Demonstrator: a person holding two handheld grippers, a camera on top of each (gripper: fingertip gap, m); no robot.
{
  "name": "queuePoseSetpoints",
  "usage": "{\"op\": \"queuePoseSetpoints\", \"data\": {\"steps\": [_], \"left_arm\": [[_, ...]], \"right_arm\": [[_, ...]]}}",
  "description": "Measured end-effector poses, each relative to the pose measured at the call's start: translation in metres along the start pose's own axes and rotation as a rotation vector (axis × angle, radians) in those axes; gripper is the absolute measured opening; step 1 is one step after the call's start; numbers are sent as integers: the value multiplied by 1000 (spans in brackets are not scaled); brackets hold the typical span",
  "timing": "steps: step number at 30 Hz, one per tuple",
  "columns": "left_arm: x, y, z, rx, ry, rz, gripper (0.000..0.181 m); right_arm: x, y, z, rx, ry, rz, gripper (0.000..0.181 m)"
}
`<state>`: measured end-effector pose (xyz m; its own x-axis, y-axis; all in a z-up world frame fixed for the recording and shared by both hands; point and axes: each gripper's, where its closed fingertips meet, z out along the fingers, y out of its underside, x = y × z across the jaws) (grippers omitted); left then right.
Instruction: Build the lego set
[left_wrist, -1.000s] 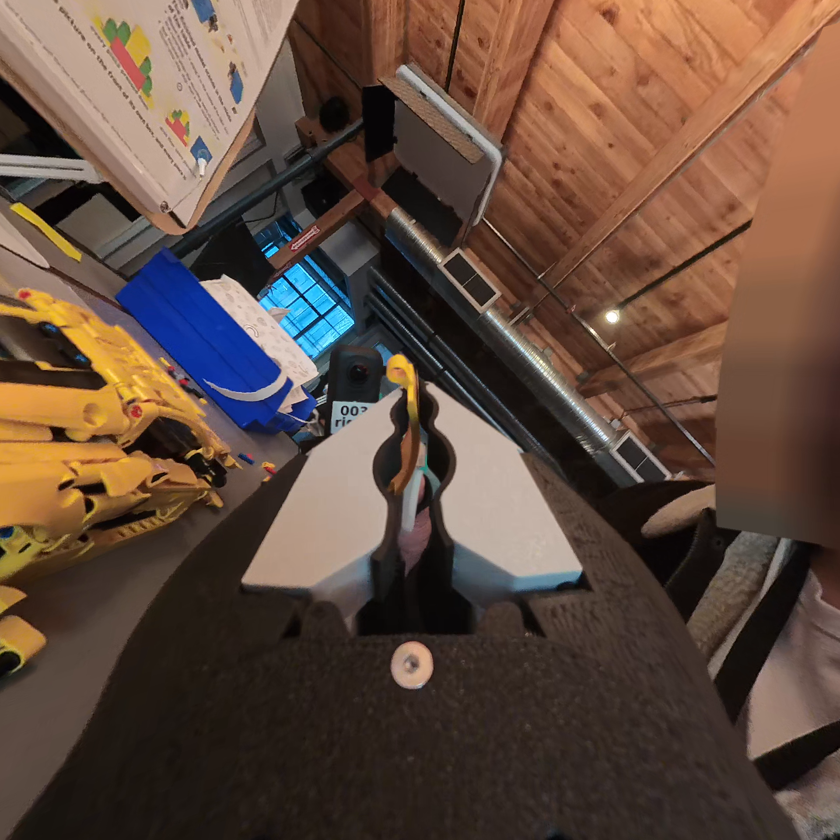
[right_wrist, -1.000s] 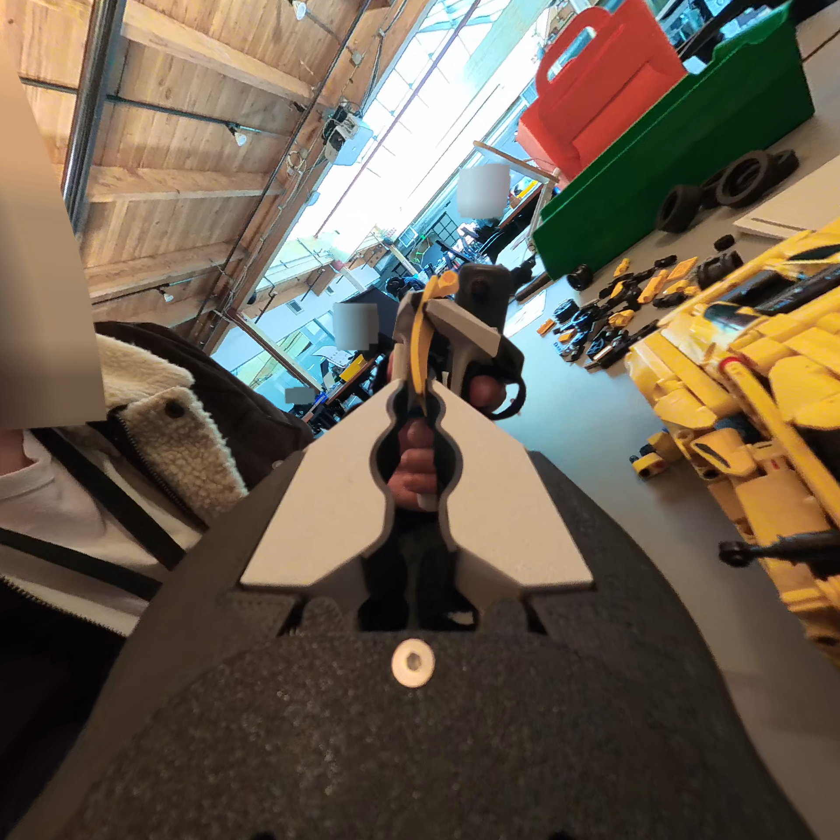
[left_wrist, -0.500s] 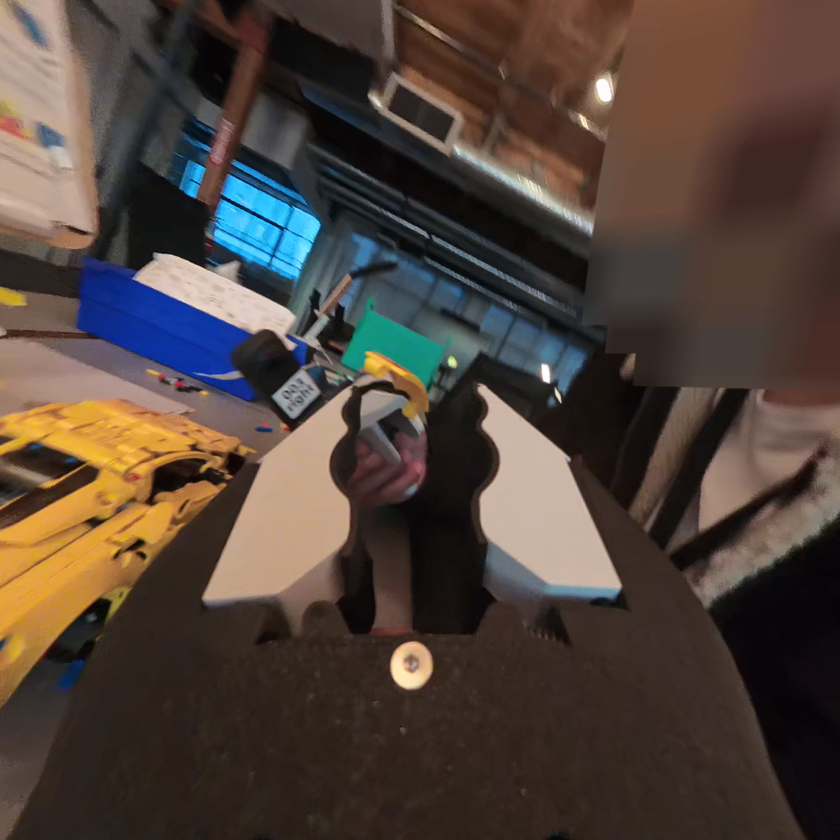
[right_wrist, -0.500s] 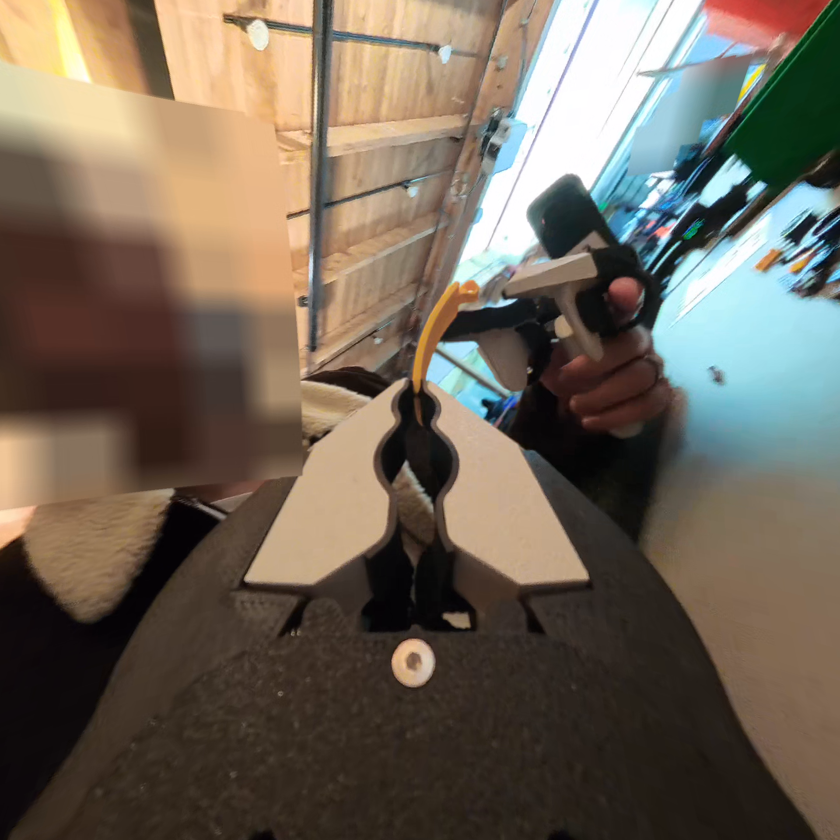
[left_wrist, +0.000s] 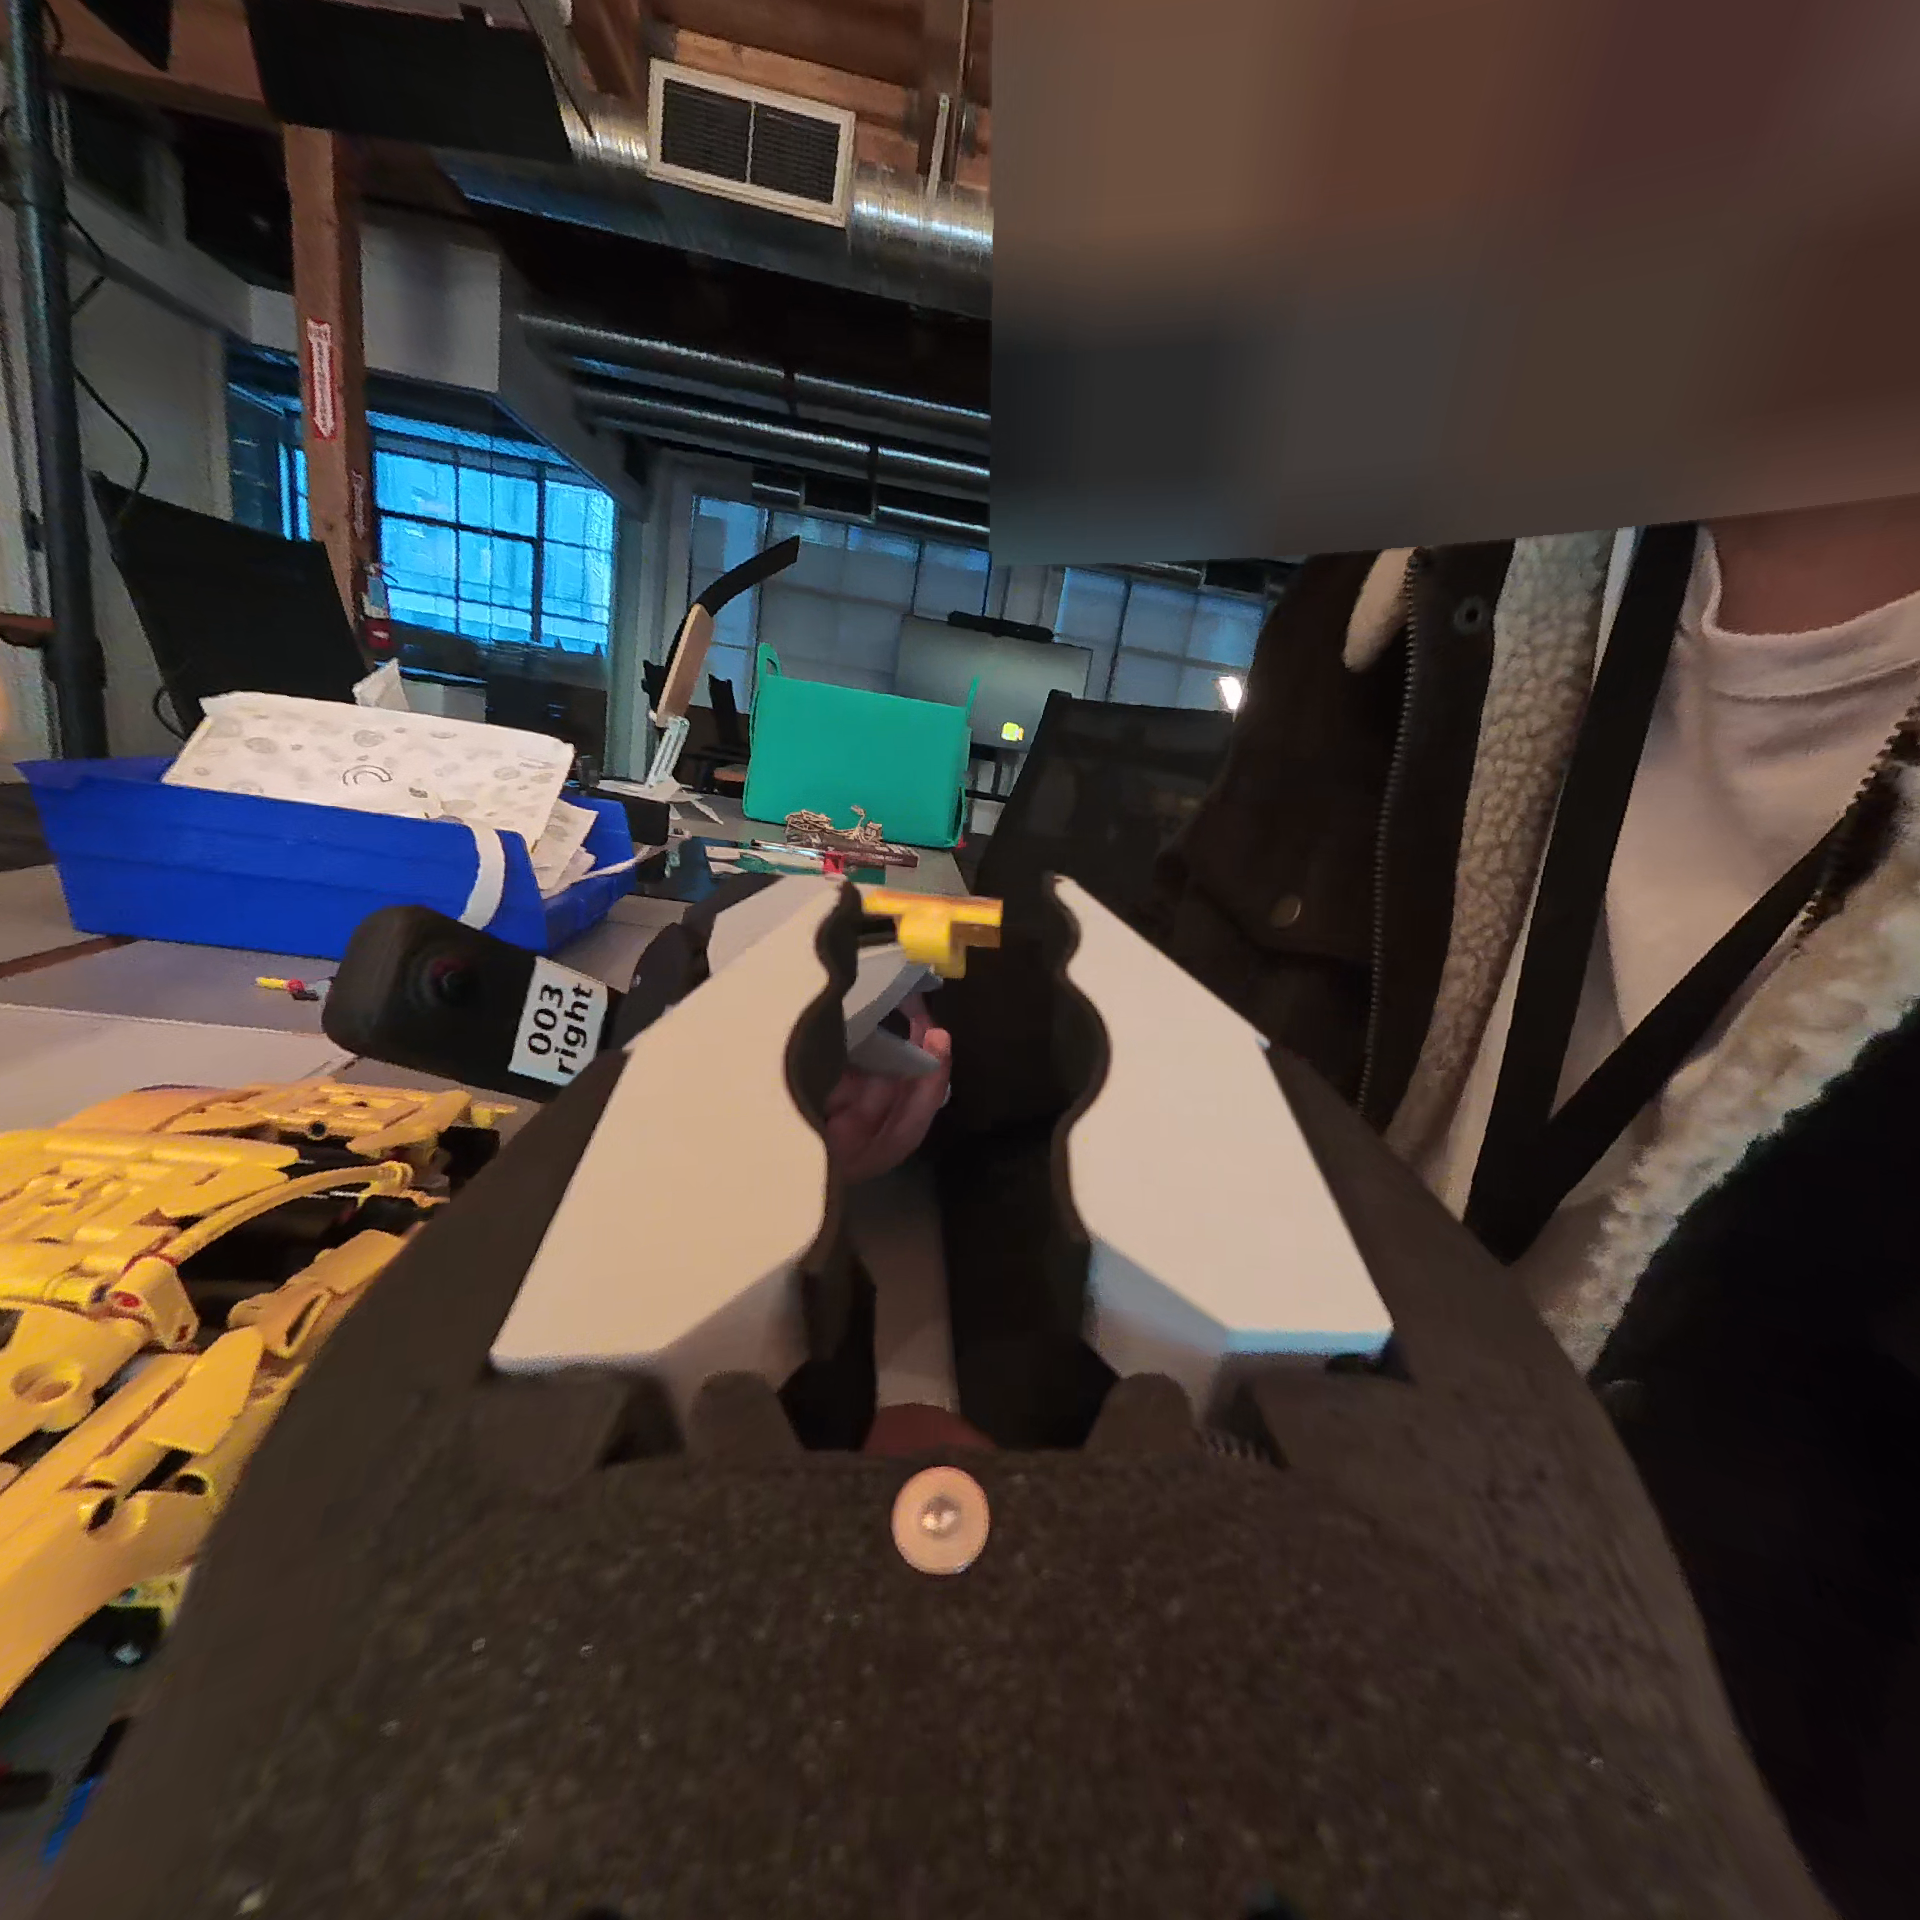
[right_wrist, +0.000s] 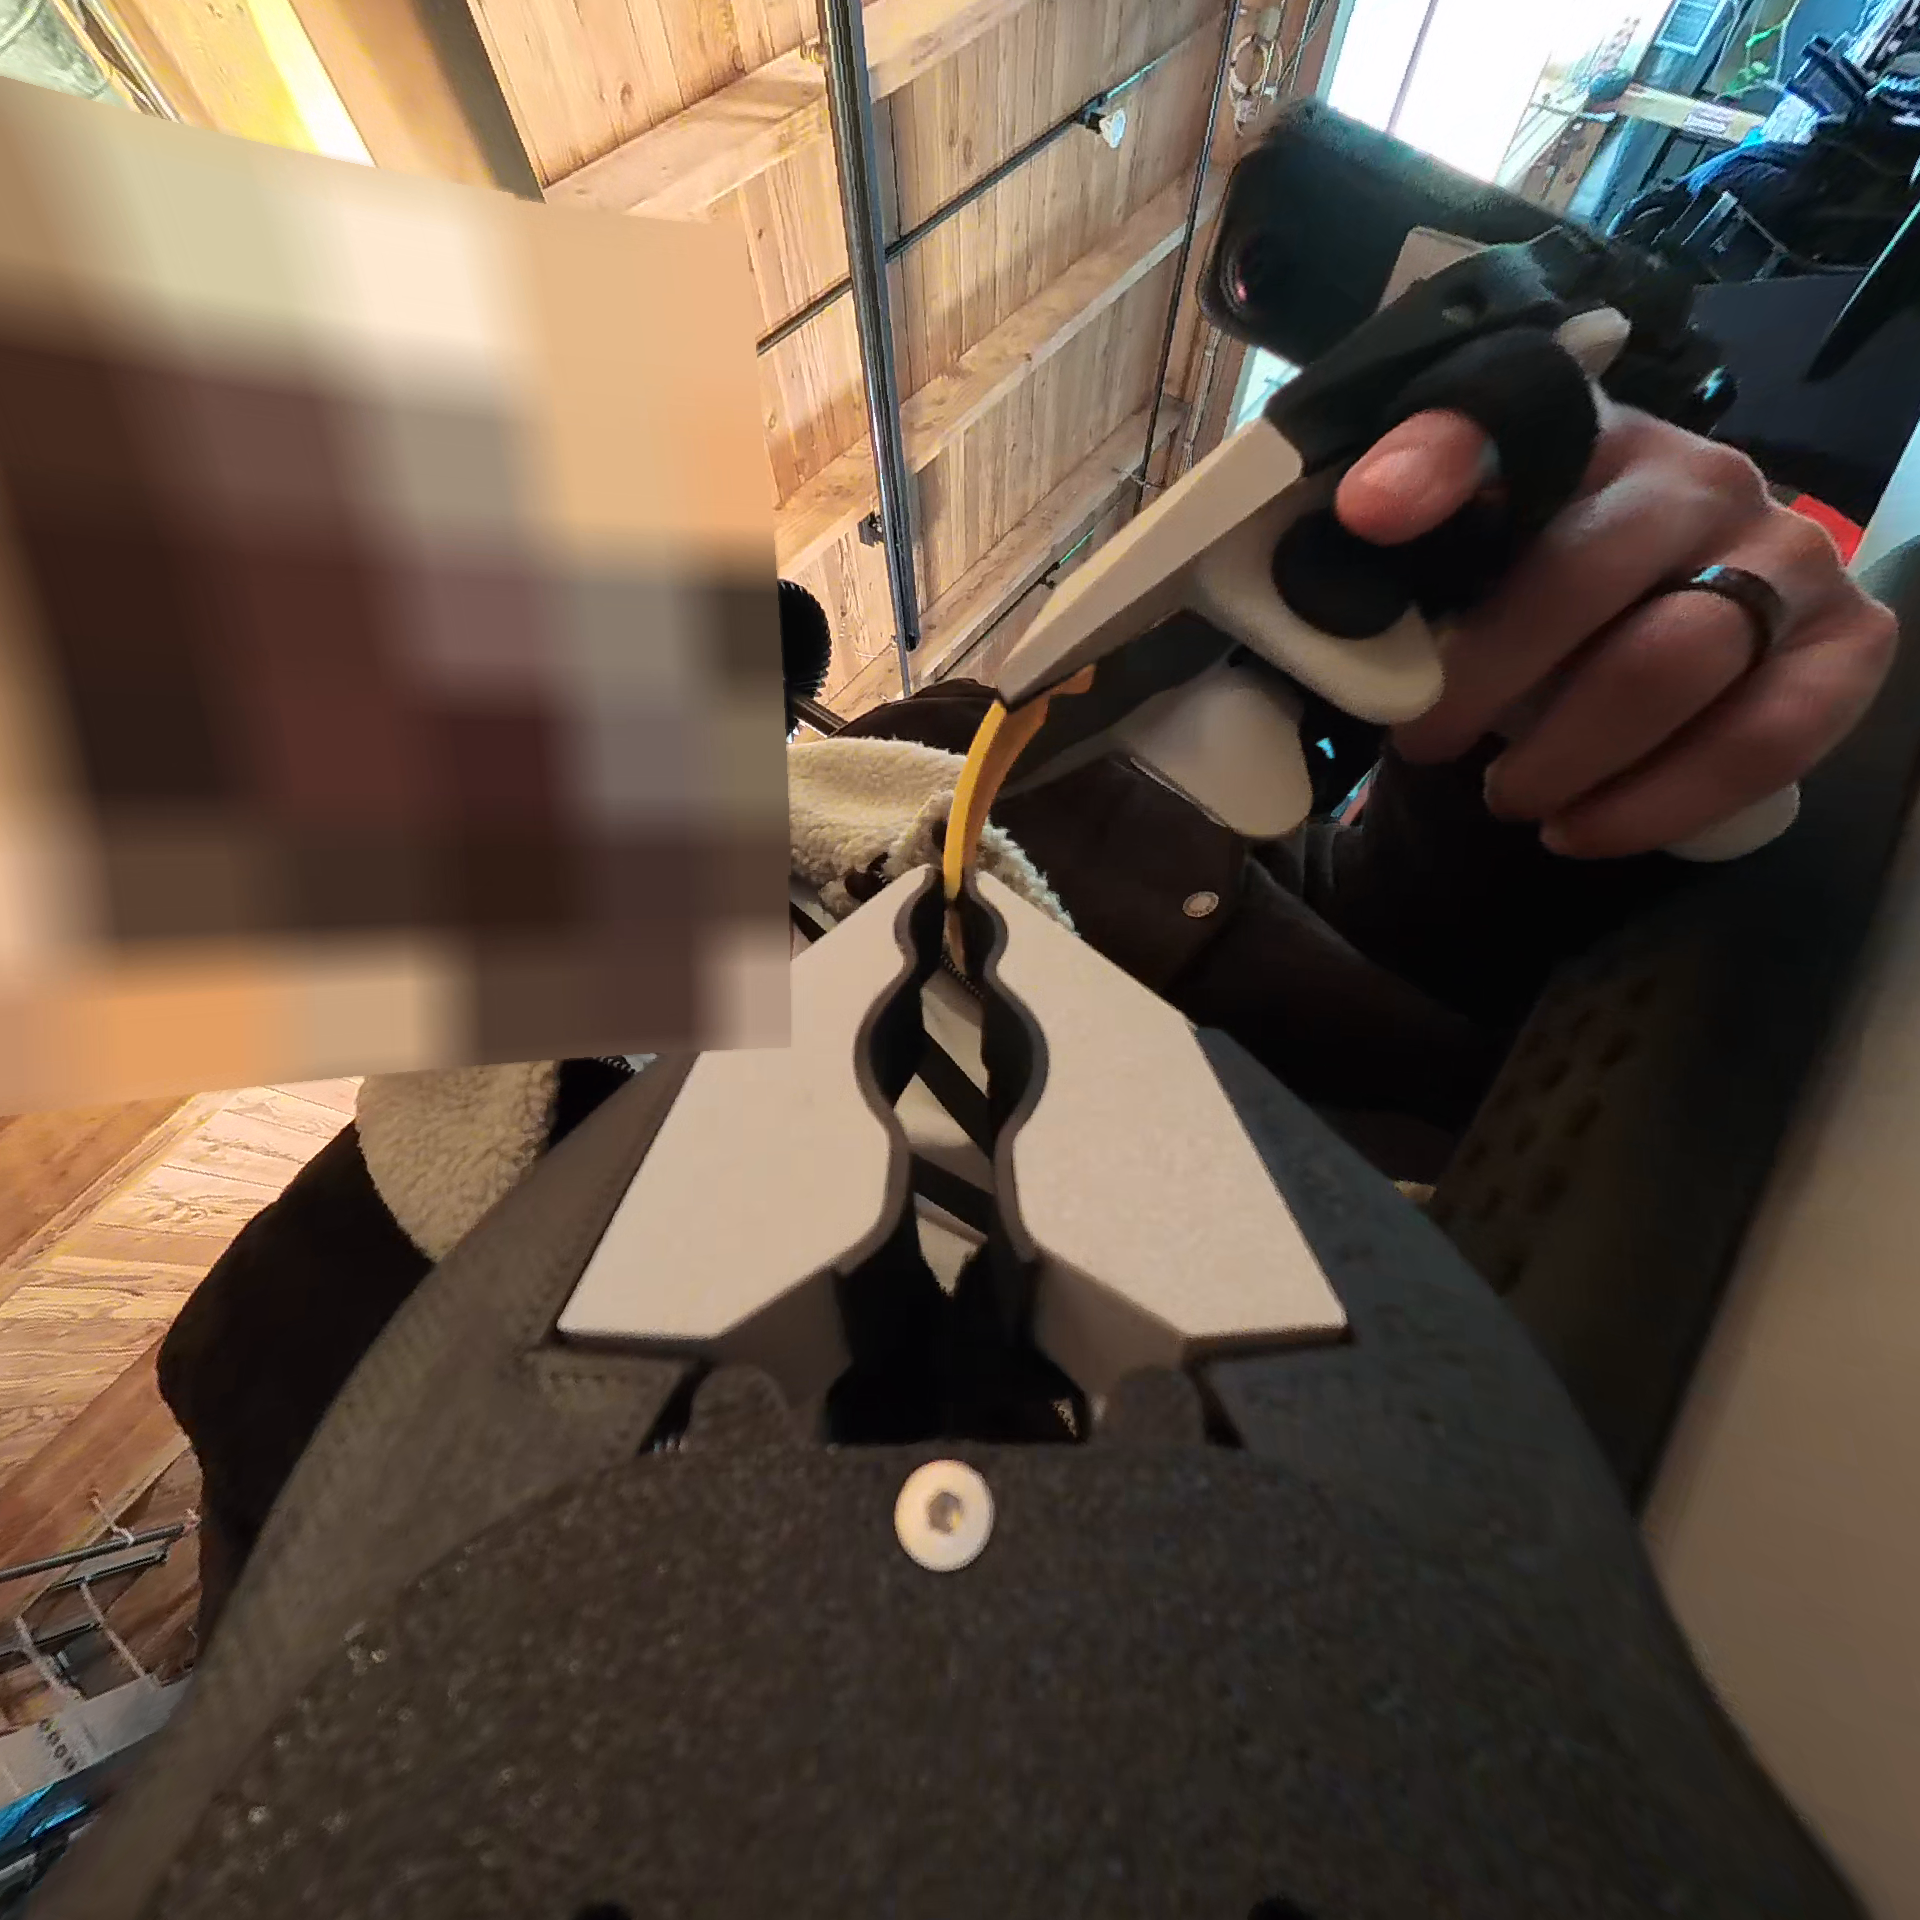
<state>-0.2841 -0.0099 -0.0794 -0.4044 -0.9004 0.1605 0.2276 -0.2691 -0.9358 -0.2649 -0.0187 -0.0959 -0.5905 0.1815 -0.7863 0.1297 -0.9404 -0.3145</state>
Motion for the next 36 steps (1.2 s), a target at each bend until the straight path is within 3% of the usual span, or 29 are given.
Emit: {"op": "queuePoseSetpoints", "data": {"steps": [16, 20, 23, 26, 30, 33, 35, 36], "left_arm": [[-2, 4, -1, -9, -39, 48, 26], [-9, 3, -3, -2, -75, 47, 25], [-16, -1, -6, 26, -119, 43, 25], [-26, -4, -10, 48, -181, 48, 25], [-54, -4, -22, 50, -349, 9, 25], [-69, -5, -26, 71, -470, -31, 25], [-78, -2, -27, 65, -556, -24, 25], [-80, 1, -26, 58, -583, -22, 24]], "right_arm": [[-1, -2, -1, 14, -3, 9, 1], [3, -10, -5, 49, 91, -102, 10], [14, -22, -12, 78, 275, -311, 26], [9, -41, -22, 115, 487, -661, 43], [11, -65, -41, 49, 1024, -1247, 71], [12, -75, -61, 6, 1519, -1576, 50], [0, -74, -61, 32, 1747, -1812, 24], [4, -71, -58, -52, 1807, -1876, 21]]}}
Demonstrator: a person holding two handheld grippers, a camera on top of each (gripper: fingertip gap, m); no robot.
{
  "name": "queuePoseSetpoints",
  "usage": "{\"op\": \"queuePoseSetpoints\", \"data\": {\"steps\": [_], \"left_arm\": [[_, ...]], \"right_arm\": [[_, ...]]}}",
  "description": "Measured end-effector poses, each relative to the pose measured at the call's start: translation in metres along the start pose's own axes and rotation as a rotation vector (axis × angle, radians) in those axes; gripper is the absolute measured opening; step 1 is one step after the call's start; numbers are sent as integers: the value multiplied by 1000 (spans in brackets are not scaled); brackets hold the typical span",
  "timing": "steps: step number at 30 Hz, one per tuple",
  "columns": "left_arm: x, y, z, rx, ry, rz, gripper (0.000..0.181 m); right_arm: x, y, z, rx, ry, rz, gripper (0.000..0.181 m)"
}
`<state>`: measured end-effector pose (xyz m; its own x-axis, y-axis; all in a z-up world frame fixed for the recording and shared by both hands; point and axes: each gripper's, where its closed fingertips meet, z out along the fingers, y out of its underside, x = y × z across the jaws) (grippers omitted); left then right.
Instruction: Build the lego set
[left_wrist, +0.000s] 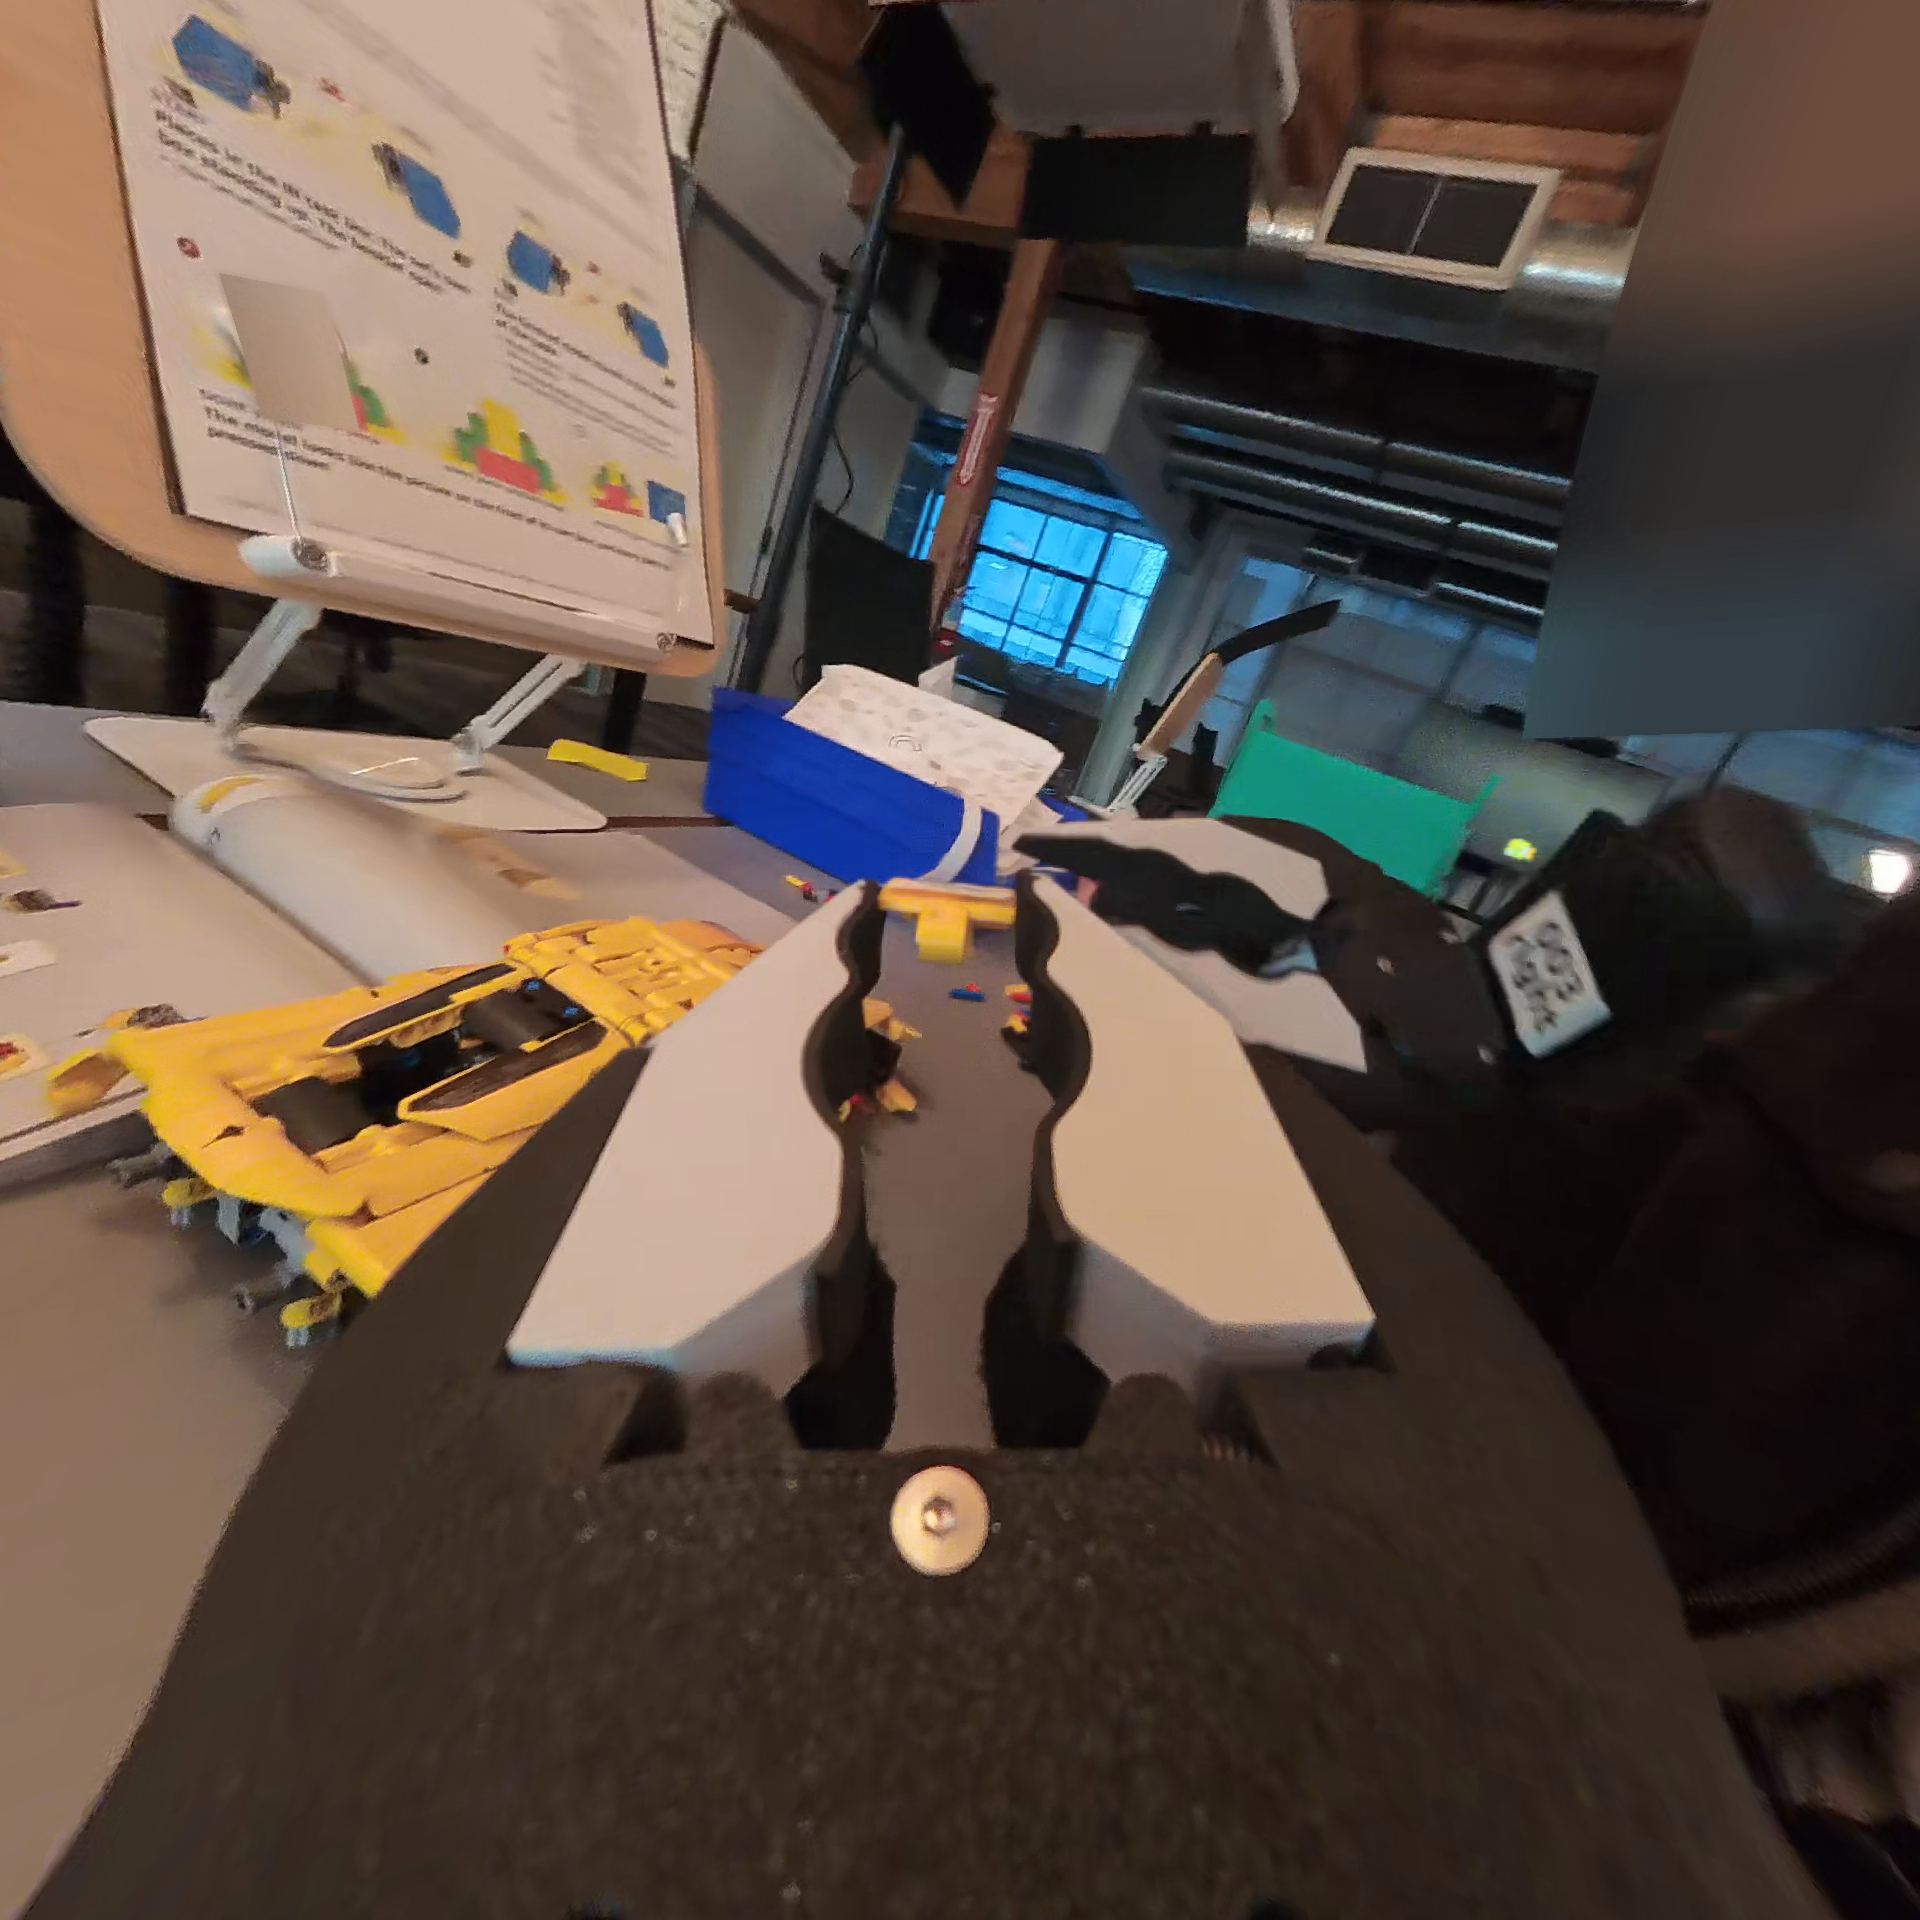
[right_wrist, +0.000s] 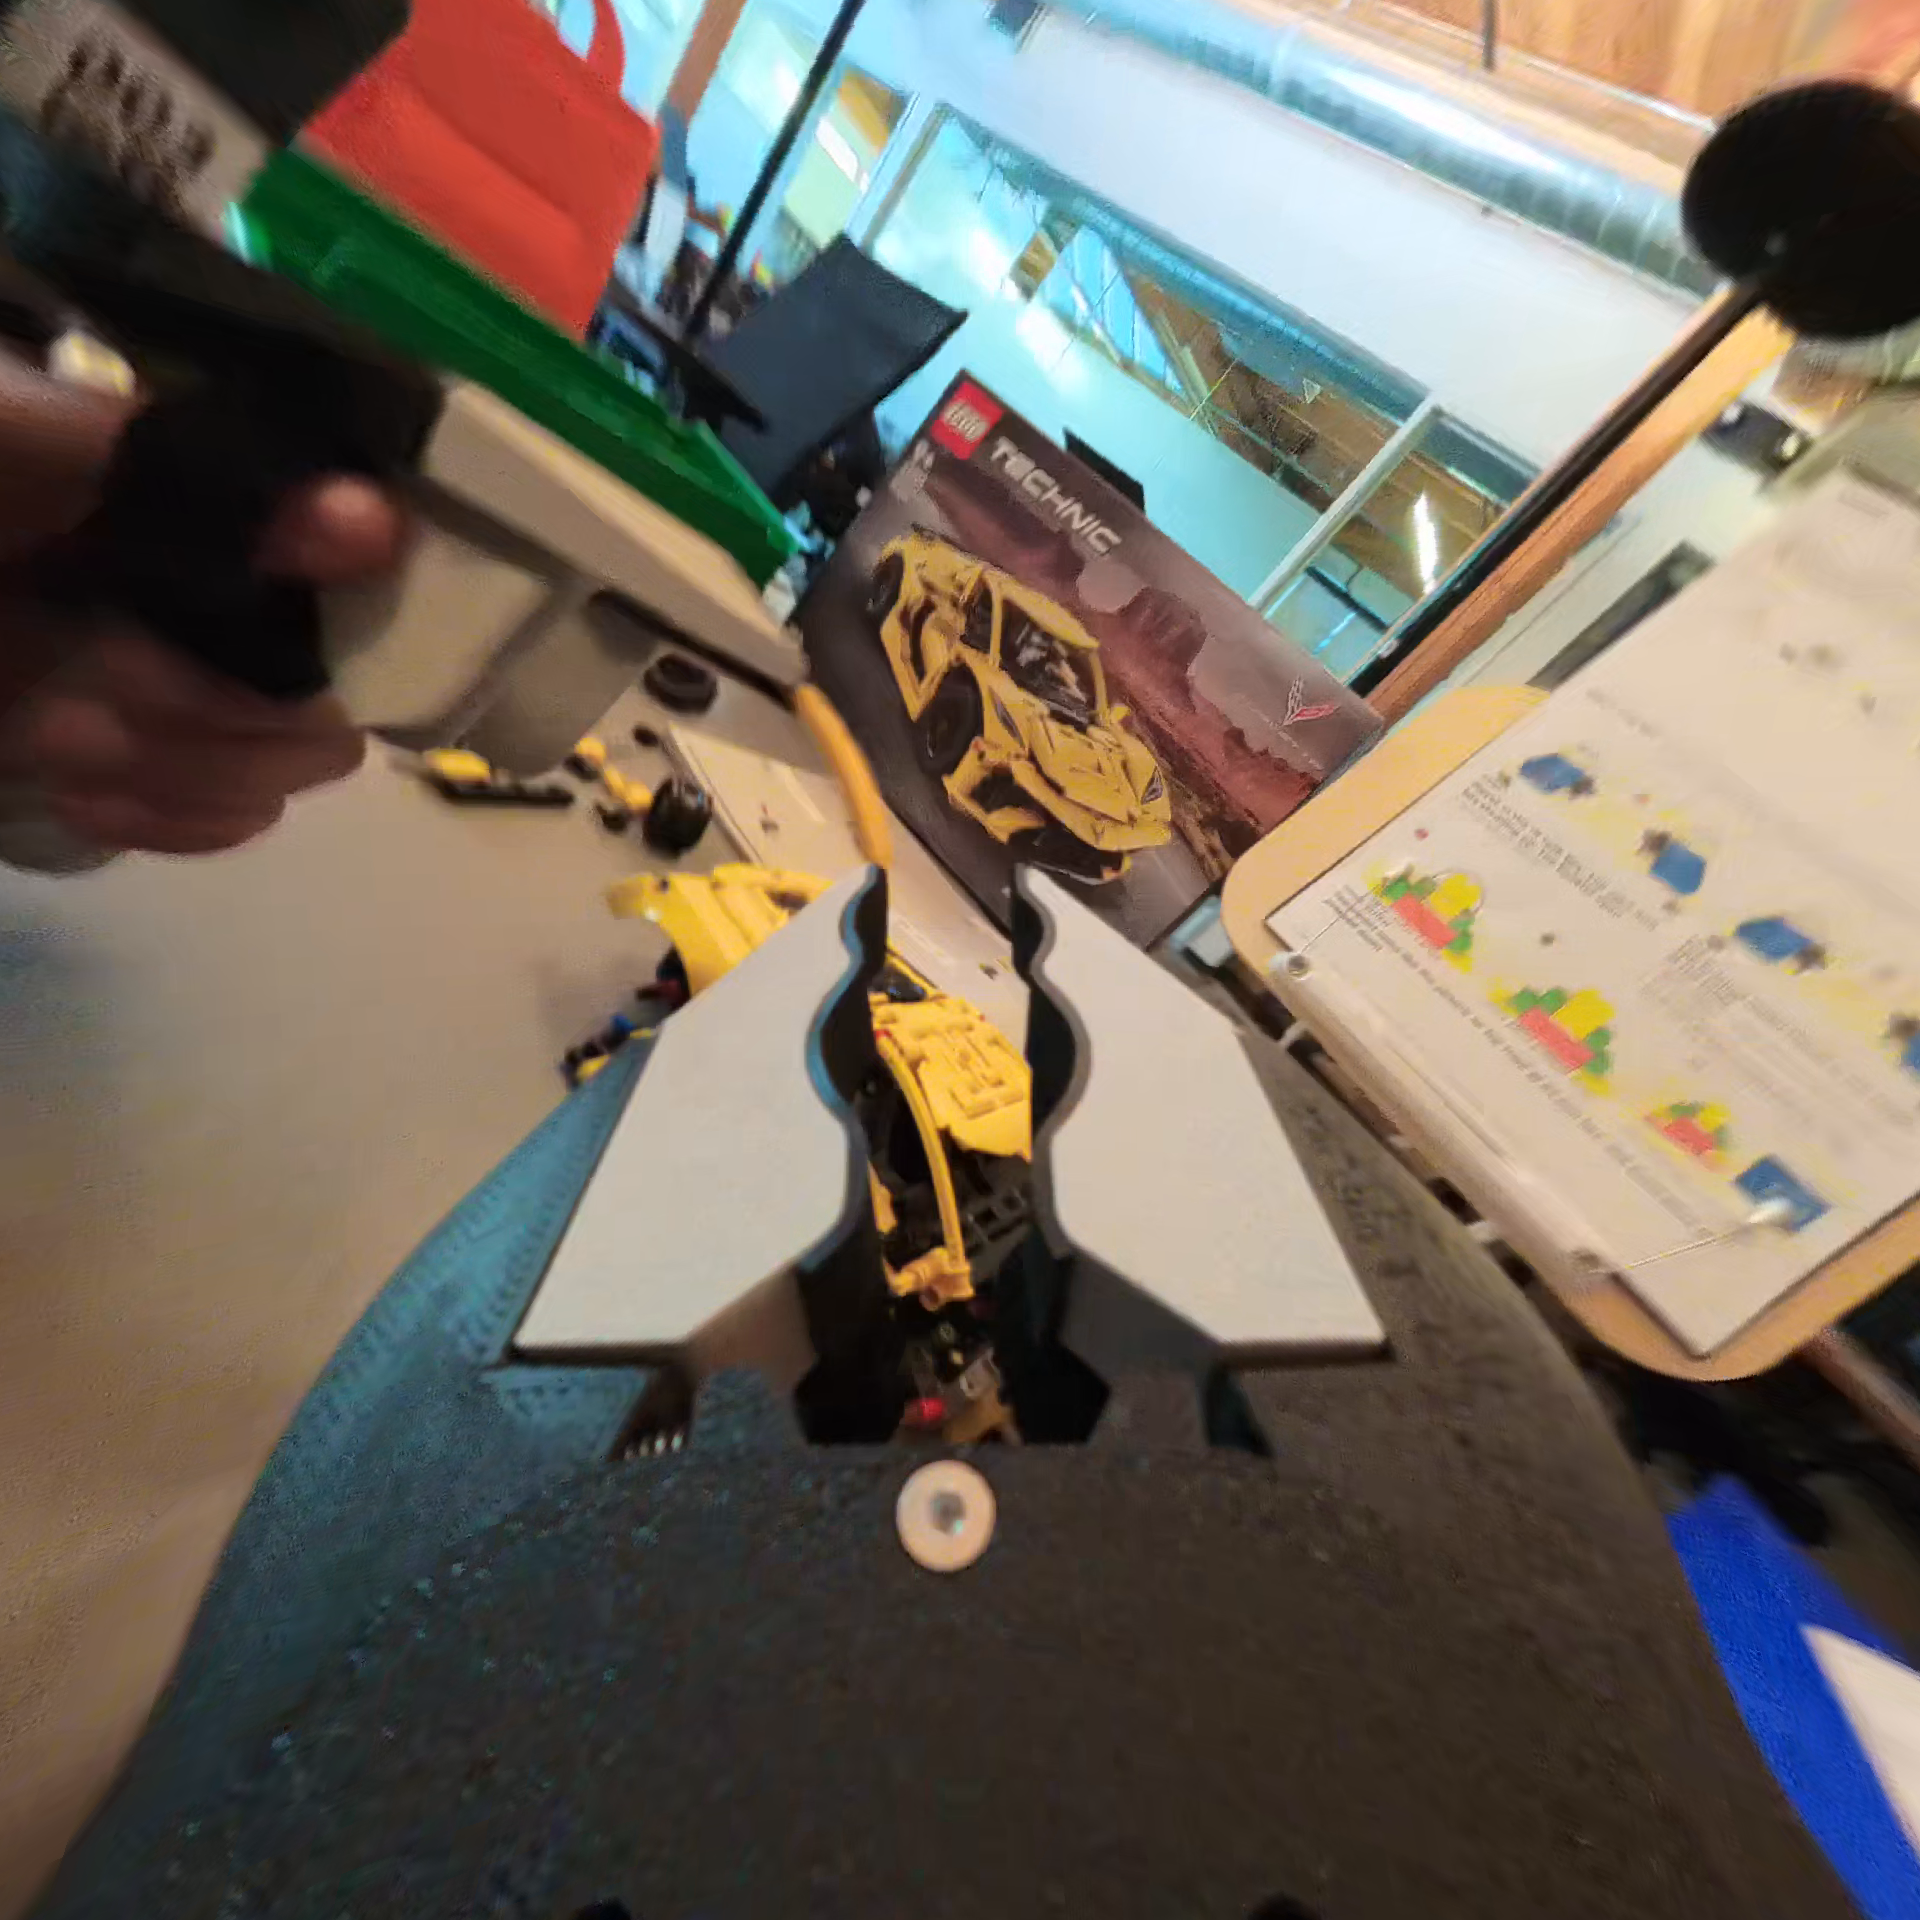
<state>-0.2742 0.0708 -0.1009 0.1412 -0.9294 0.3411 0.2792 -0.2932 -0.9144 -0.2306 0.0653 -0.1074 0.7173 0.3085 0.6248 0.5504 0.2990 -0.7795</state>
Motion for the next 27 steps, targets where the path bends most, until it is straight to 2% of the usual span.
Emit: {"op": "queuePoseSetpoints", "data": {"steps": [3, 7, 11, 19, 23, 27], "left_arm": [[4, 6, 8, -7, -39, -3, 24], [14, 12, 16, -17, -56, 53, 24], [19, 15, 18, -25, -48, 68, 24], [17, 20, 19, -46, -72, 46, 25], [13, 20, 18, -45, -92, 40, 25], [10, 19, 17, -42, -99, 8, 25]], "right_arm": [[-13, 11, 7, -97, -17, -59, 35], [-11, 21, 8, -134, 7, -148, 29], [-3, 18, 7, -109, 82, -206, 6], [0, 22, 9, -120, 97, -226, 5], [2, 21, 9, -120, 157, -340, 15], [-1, 21, 9, -106, 196, -441, 10]]}}
